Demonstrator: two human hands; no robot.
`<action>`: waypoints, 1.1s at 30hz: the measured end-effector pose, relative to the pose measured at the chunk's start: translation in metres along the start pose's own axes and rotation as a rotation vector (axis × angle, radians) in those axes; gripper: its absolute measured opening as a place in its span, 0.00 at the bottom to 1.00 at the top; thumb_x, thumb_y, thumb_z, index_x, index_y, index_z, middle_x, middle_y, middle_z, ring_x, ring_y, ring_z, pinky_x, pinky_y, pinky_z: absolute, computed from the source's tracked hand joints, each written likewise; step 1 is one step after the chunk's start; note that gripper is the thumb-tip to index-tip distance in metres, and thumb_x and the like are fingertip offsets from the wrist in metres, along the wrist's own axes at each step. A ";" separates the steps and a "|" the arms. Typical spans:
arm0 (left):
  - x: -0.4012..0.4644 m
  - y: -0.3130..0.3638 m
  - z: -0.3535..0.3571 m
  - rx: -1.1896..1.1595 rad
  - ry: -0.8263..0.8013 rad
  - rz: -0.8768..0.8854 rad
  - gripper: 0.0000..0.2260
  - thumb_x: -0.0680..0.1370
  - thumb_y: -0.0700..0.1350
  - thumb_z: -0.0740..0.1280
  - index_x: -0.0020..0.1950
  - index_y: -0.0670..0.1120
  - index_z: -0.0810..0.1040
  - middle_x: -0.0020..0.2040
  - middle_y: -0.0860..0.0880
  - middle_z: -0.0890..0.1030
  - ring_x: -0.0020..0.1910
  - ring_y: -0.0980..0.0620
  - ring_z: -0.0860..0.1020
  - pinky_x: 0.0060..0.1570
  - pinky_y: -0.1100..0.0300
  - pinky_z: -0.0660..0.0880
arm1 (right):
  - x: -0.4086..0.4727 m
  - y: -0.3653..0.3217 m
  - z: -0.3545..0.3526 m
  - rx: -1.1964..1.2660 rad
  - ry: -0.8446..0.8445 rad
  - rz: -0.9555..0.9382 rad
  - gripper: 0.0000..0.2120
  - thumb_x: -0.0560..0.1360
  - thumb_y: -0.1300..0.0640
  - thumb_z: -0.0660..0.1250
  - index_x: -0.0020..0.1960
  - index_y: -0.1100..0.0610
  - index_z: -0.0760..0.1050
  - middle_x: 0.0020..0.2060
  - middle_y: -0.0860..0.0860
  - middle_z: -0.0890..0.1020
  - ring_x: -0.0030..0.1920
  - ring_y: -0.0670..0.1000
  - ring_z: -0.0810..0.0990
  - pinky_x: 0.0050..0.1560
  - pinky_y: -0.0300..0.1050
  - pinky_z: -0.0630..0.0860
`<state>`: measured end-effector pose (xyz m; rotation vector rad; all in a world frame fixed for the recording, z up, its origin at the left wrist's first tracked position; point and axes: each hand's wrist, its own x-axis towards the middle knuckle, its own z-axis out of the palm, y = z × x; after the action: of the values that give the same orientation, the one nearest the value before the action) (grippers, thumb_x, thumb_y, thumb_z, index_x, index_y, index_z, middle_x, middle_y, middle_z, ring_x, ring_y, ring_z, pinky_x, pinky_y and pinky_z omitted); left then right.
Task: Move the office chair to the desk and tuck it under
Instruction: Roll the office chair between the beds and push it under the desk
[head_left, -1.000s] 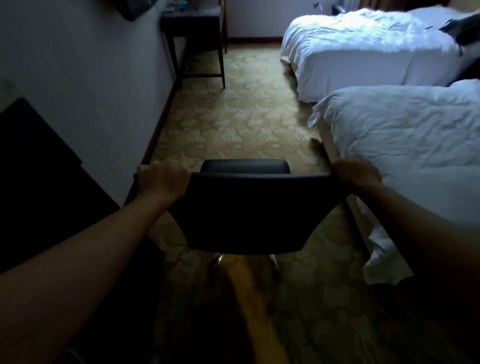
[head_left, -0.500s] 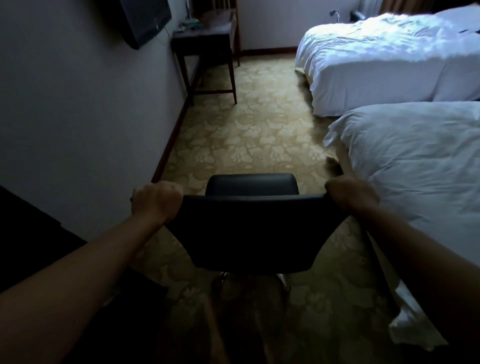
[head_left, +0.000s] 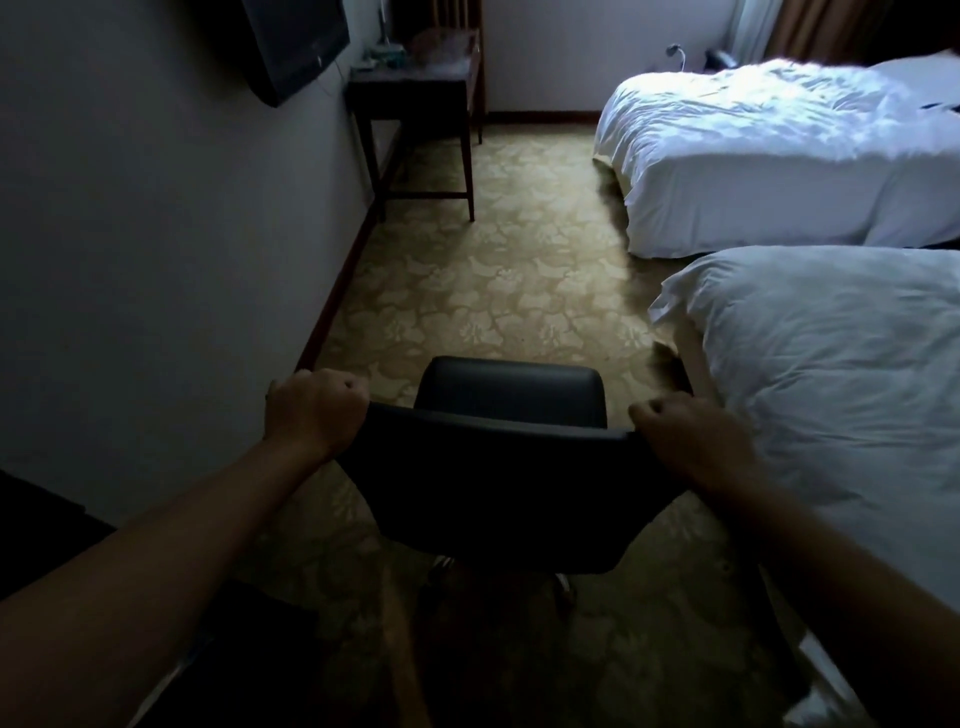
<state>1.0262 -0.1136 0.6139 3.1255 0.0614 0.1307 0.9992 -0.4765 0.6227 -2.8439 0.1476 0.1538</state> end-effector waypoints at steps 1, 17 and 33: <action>0.007 -0.006 0.000 -0.015 0.013 -0.005 0.26 0.72 0.51 0.45 0.46 0.43 0.80 0.48 0.38 0.82 0.47 0.38 0.78 0.47 0.51 0.70 | -0.003 -0.014 0.004 0.028 0.011 -0.034 0.20 0.79 0.45 0.54 0.32 0.51 0.72 0.30 0.49 0.76 0.35 0.54 0.77 0.36 0.45 0.70; 0.140 -0.032 0.008 -0.102 -0.054 0.085 0.17 0.76 0.45 0.51 0.47 0.45 0.80 0.54 0.39 0.81 0.51 0.37 0.76 0.50 0.49 0.68 | 0.077 -0.072 0.016 0.174 0.246 0.123 0.18 0.71 0.45 0.56 0.33 0.55 0.76 0.28 0.52 0.77 0.28 0.51 0.74 0.30 0.42 0.63; 0.294 0.015 0.018 -0.194 -0.037 0.045 0.20 0.78 0.53 0.54 0.50 0.49 0.84 0.54 0.40 0.82 0.54 0.38 0.76 0.55 0.50 0.66 | 0.270 -0.030 -0.001 0.181 0.079 0.126 0.19 0.68 0.39 0.56 0.37 0.50 0.79 0.34 0.49 0.80 0.34 0.50 0.77 0.35 0.44 0.69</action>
<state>1.3211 -0.1171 0.6212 2.9353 -0.0203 0.0736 1.2702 -0.4716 0.5991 -2.6616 0.3400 0.0508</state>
